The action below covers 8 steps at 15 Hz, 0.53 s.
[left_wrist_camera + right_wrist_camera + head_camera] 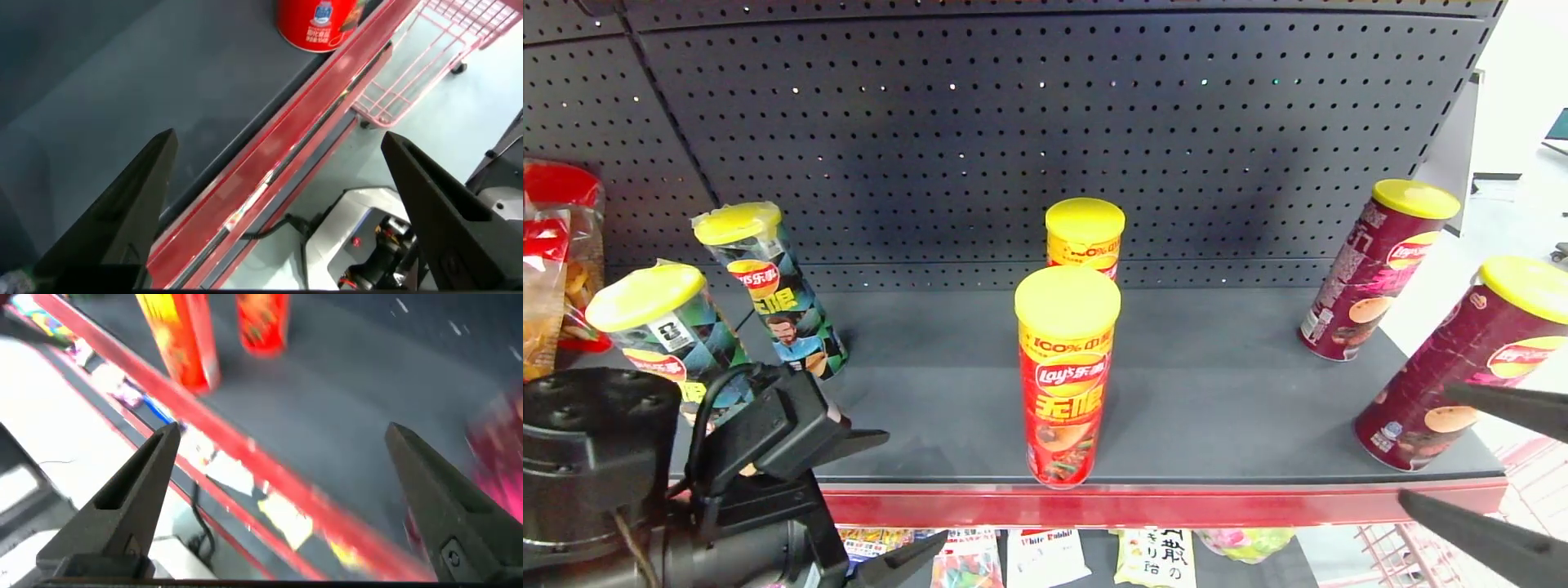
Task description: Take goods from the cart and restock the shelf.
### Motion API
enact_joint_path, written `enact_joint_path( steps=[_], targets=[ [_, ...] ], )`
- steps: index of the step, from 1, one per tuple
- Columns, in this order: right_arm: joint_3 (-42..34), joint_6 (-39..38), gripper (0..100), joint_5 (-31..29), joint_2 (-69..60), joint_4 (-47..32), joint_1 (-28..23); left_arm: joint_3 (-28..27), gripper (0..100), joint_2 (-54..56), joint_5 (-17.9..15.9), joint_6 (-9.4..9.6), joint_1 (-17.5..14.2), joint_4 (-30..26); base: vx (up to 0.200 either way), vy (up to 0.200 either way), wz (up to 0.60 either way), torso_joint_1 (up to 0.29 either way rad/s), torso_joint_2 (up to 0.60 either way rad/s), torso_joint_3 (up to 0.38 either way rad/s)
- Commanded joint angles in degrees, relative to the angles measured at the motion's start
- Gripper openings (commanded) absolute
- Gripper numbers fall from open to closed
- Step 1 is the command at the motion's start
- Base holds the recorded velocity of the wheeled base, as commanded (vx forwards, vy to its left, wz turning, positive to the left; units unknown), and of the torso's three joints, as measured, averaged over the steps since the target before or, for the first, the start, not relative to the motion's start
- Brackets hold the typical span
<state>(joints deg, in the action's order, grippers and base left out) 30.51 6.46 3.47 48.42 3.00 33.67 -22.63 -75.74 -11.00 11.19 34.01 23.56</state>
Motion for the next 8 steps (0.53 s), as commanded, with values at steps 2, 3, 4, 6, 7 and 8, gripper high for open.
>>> enact_joint_path(
  steps=[2,3,4,6,7,8],
  targets=[
    [-3.97,-1.8,100,-0.49,-16.6,-8.8,-8.09,-3.13,100,-7.14,0.36,0.23,0.0,0.25,0.0,0.0,0.0,0.0,0.0,0.0],
    [-4.15,-2.15,100,-0.57,-18.1,-9.68,-9.41,-4.71,100,-8.81,0.45,0.32,0.0,0.25,0.0,0.0,0.0,0.0,0.0,0.0],
    [-4.85,-2.51,100,-0.57,-19.77,-10.38,-10.73,-6.38,100,-10.57,0.8,0.32,0.09,0.25,0.0,0.0,0.0,0.0,0.0,0.0],
    [-6.78,-2.59,100,-0.57,-22.67,-10.73,-12.84,-9.37,100,-13.64,2.47,0.32,0.09,0.25,0.0,0.0,0.0,0.0,0.0,0.0],
    [-7.49,-2.59,100,-0.57,-23.55,-10.73,-13.54,-10.6,100,-14.7,2.56,0.32,0.09,0.25,0.0,0.0,0.0,0.0,0.0,0.0],
    [-7.75,-2.59,100,-0.57,-23.9,-10.73,-13.9,-11.21,100,-15.31,2.65,0.32,0.0,0.25,0.0,0.0,0.0,0.0,0.0,0.0]
  ],
)
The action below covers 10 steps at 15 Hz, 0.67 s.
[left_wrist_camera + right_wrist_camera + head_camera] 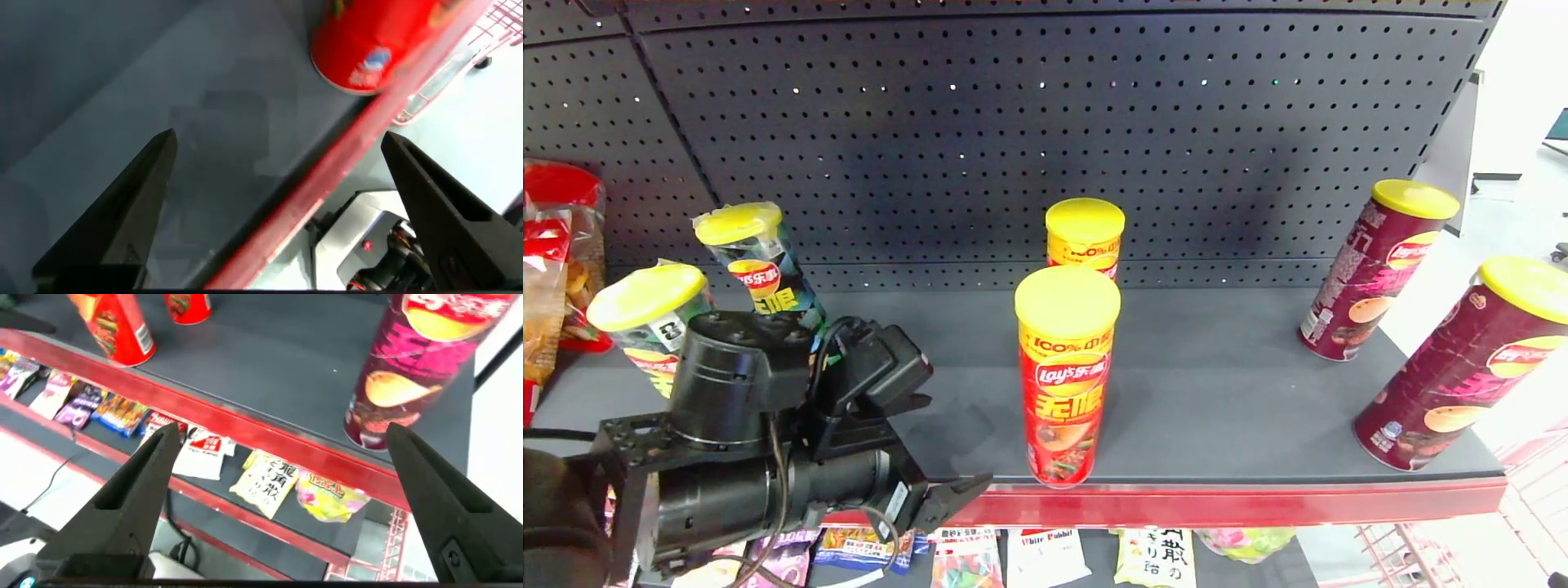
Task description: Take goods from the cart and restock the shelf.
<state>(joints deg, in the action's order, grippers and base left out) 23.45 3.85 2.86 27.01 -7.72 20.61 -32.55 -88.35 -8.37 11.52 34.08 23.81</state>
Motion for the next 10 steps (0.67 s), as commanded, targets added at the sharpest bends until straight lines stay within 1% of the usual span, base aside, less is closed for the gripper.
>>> enact_joint_path(
  steps=[1,5,10],
  targets=[
    [-0.69,0.01,100,0.04,-2.49,-0.02,-1.01,-1.64,100,-3.06,0.11,-0.01,-0.07,-0.08,0.0,0.0,0.0,0.0,0.0,0.0],
    [-0.95,-0.07,100,-0.05,-2.49,0.07,-1.01,-3.31,100,-4.82,0.2,-0.01,-0.07,0.01,0.0,0.0,0.0,0.0,0.0,0.0],
    [-0.87,-0.07,100,-0.4,-2.58,0.07,-1.01,-7.79,100,-8.69,0.2,0.08,-0.07,0.01,0.0,0.0,0.0,0.0,0.0,0.0]
  ],
)
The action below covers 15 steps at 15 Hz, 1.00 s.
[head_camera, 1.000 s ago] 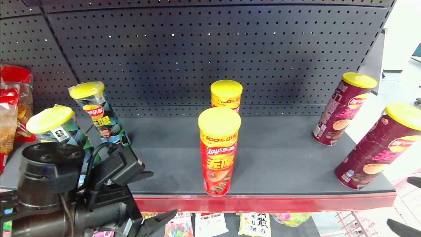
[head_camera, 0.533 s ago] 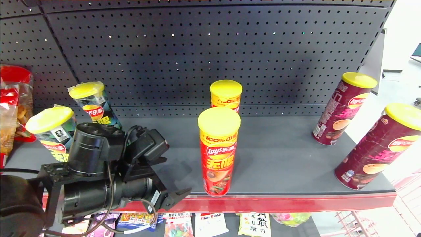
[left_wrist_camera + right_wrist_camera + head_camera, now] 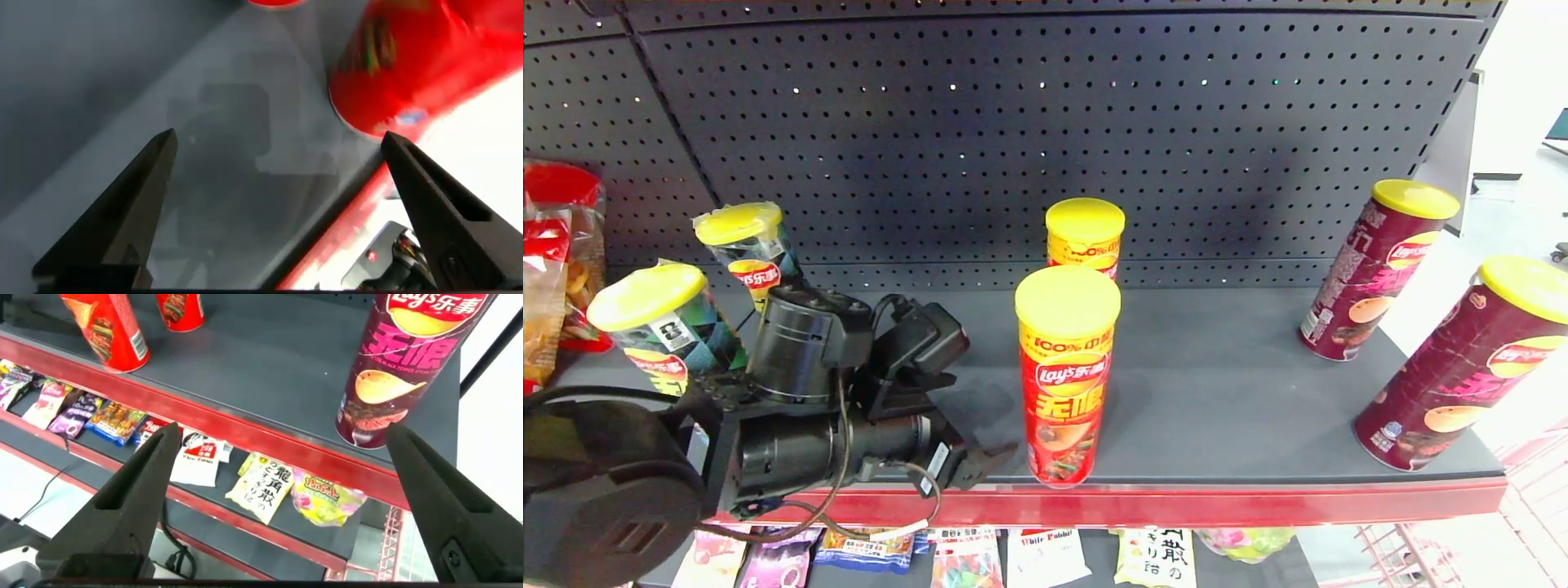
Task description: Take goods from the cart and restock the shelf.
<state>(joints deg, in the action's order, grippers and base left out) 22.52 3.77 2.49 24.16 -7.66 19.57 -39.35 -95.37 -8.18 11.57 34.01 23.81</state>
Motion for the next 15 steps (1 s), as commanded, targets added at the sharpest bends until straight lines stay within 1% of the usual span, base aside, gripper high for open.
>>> enact_joint_path(
  steps=[1,11,15],
  targets=[
    [0.07,0.01,100,-0.2,0.27,0.01,0.03,-1.25,100,-2.02,0.01,0.03,0.0,0.01,0.0,0.0,0.0,0.0,0.0,0.0],
    [-0.02,0.01,100,-0.2,0.01,0.01,0.03,-5.03,100,-5.0,0.01,0.47,0.0,0.01,0.0,0.0,0.0,0.0,0.0,0.0],
    [-0.02,0.01,100,-0.2,0.01,0.01,0.03,-5.39,100,-5.44,0.01,0.47,0.09,0.01,0.0,0.0,0.0,0.0,0.0,0.0]
  ],
)
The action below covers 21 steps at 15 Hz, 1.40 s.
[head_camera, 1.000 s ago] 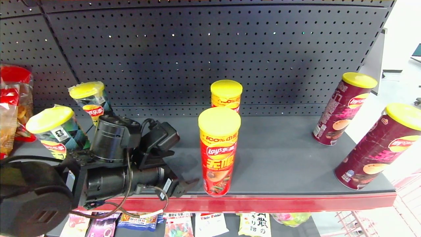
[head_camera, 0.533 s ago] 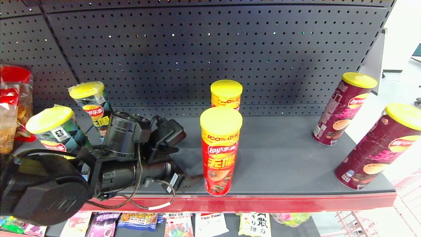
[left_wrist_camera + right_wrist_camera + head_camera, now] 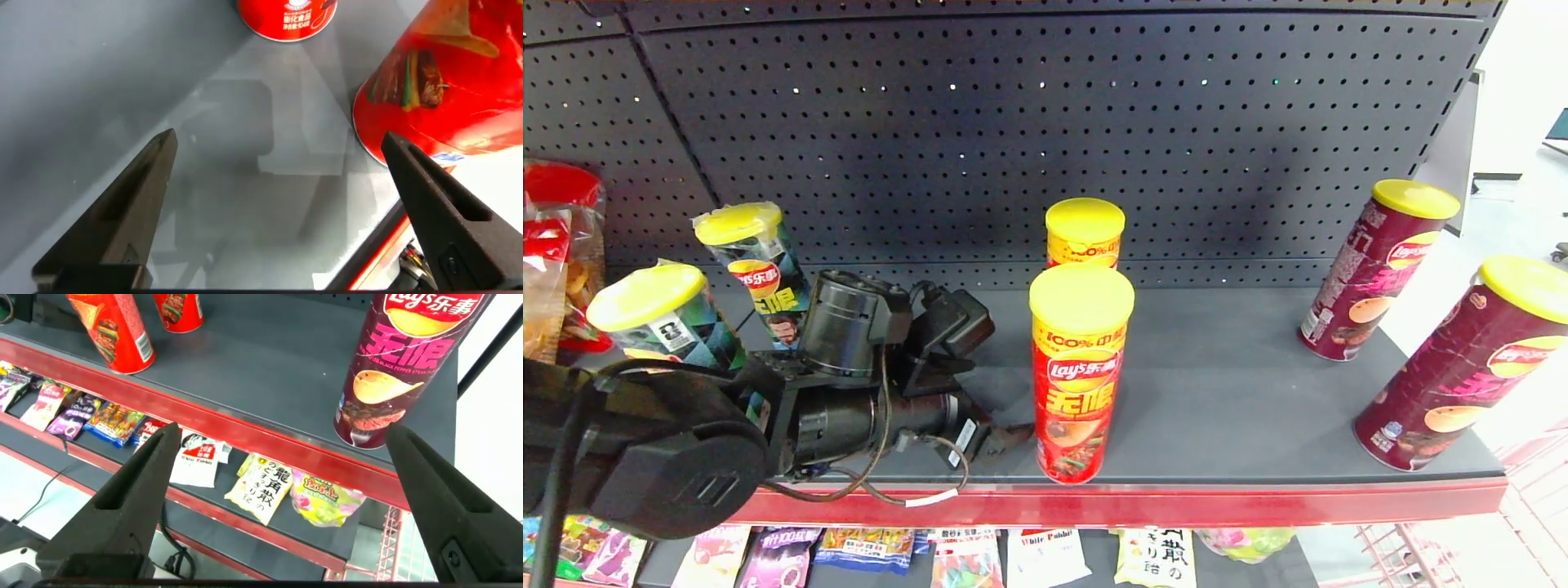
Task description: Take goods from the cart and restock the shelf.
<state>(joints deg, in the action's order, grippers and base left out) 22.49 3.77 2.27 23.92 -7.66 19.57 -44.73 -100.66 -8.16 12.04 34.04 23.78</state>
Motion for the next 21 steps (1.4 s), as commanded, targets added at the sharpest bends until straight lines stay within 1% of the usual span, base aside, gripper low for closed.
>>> enact_joint_path(
  steps=[1,10,17,21],
  targets=[
    [0.01,0.01,100,0.02,0.25,0.01,0.03,-0.01,100,-0.15,-0.02,0.0,0.07,0.03,0.0,0.0,0.0,0.0,0.0,0.0],
    [0.01,0.01,100,0.02,0.34,0.01,0.03,-0.1,100,-0.24,-0.02,0.0,0.24,0.21,0.0,0.0,0.0,0.0,0.0,0.0],
    [-0.08,0.01,100,0.02,0.34,0.01,0.03,-1.5,100,-1.21,-0.02,0.0,0.33,0.21,0.0,0.0,0.0,0.0,0.0,0.0],
    [-0.08,0.01,100,0.02,0.34,0.01,0.03,-0.54,100,-0.59,0.16,0.0,0.24,0.03,0.0,0.0,0.0,0.0,0.0,0.0]
  ],
)
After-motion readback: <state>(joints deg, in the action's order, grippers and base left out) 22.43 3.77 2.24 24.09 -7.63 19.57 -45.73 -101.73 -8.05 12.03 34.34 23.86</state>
